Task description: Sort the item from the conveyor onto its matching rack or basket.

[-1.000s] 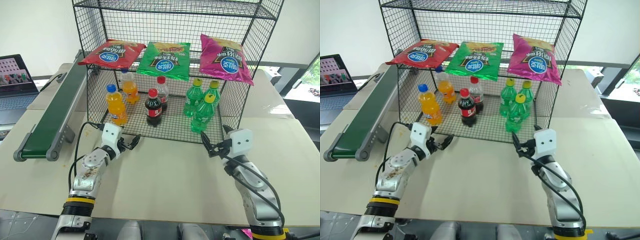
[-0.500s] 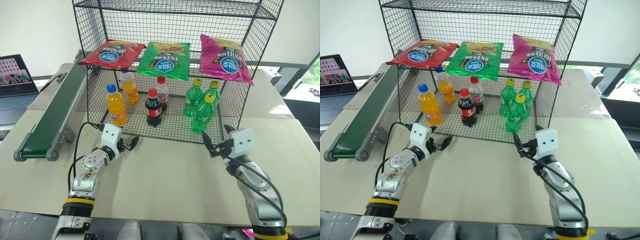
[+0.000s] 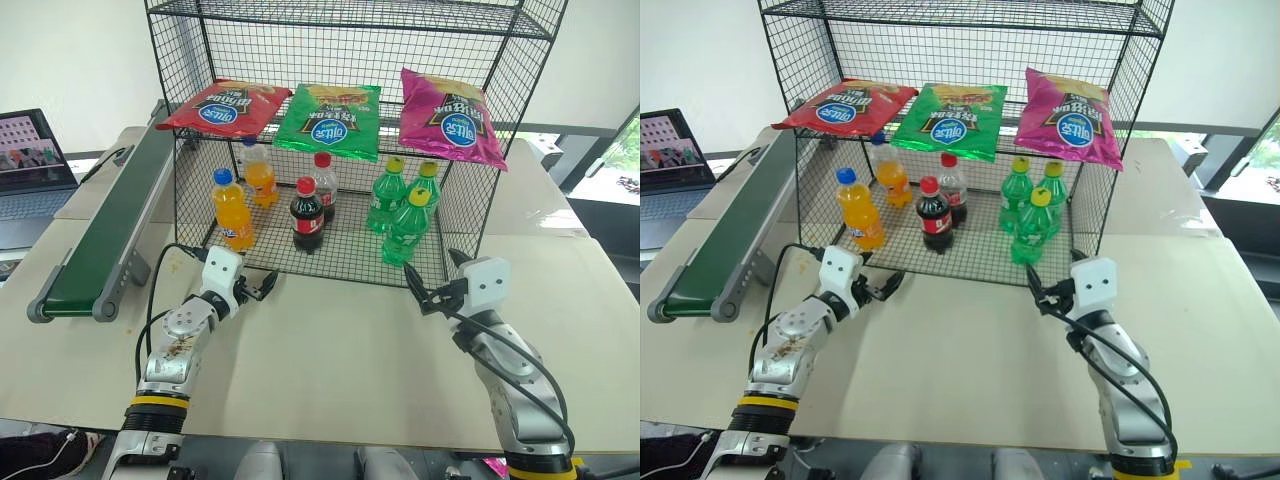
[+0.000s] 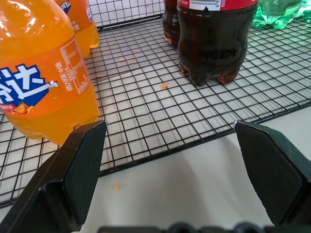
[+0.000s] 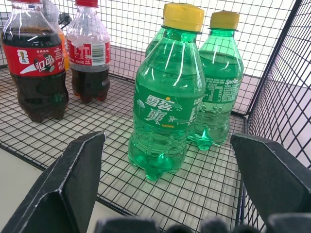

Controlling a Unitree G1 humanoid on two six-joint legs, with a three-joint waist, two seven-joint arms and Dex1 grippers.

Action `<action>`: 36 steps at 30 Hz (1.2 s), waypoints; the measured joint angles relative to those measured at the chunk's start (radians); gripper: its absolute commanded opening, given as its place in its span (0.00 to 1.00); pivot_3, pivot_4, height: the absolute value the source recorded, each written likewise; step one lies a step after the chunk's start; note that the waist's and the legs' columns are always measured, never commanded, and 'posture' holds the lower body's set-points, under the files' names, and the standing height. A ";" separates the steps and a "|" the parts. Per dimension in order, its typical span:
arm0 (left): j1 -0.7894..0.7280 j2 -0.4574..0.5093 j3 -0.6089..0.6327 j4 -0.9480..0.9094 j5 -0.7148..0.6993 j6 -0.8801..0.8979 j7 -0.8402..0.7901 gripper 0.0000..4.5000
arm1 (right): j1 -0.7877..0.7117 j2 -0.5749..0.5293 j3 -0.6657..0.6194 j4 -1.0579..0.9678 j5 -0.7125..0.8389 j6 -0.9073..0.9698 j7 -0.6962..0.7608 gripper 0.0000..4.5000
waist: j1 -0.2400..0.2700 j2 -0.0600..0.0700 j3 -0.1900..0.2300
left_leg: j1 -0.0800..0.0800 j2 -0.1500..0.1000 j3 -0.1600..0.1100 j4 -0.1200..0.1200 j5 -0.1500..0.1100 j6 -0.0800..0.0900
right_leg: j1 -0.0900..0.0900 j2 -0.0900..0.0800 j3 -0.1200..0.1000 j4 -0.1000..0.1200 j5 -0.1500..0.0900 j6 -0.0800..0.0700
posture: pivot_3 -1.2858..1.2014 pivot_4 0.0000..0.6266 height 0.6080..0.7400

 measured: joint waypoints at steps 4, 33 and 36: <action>0.000 0.002 0.004 0.000 0.000 -0.003 -0.009 0.99 | 0.000 0.000 0.000 0.000 0.000 0.000 0.000 1.00 | 0.000 0.000 0.000 | 0.000 0.000 0.000 0.000 0.000 0.000 | 0.000 0.000 0.000 0.000 0.000 0.000 | 0.52 0.24 1.00; -0.019 0.007 0.016 0.003 0.000 -0.007 -0.017 0.99 | -0.001 0.006 0.010 0.000 -0.001 0.000 -0.007 1.00 | 0.000 0.000 0.000 | 0.000 0.000 0.000 0.001 0.000 0.000 | 0.000 0.000 0.000 0.001 0.000 0.000 | 0.52 0.24 1.00; -0.019 0.007 0.018 0.003 -0.001 -0.007 -0.018 0.99 | 0.002 0.004 0.009 -0.012 0.000 0.003 -0.006 1.00 | 0.000 0.000 0.000 | 0.000 0.000 0.000 0.001 0.000 0.000 | 0.000 0.000 0.000 0.001 0.000 0.000 | 0.52 0.24 1.00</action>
